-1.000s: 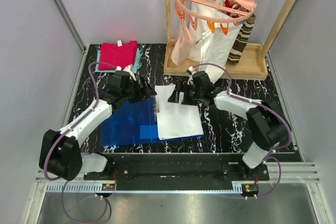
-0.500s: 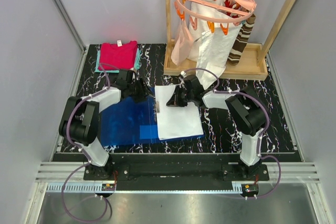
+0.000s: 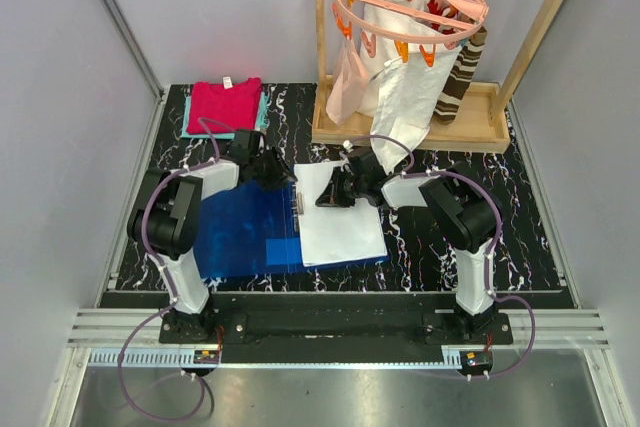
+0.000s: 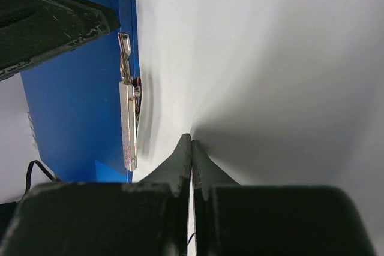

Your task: Put the files into the folder

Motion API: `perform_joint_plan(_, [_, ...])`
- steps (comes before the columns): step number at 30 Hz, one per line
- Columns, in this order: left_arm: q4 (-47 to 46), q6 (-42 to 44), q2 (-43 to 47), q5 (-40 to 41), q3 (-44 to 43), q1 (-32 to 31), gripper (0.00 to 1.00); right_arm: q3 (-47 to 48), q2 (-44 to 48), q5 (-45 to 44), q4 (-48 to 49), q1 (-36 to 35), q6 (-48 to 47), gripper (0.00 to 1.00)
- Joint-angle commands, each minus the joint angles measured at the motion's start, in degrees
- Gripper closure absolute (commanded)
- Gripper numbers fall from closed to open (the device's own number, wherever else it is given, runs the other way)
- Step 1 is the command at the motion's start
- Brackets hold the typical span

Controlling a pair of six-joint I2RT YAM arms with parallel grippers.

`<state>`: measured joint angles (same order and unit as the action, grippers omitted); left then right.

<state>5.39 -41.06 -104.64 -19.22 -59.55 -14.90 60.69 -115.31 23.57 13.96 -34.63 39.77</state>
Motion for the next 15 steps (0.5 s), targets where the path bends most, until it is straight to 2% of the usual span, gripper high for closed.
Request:
perform_joint_plan(1, [-3.7,-0.6,-0.7,-0.5,-1.4,0.0,0.55,-0.7,-1.2,-0.6,2.1,-0.5,0.2,1.0])
perform_joint_plan(15, [-6.5,-2.4,0.0,-3.4,0.4,-1.4,0.57,-0.7,-1.7,-0.2,2.7,-0.6,1.1,1.0])
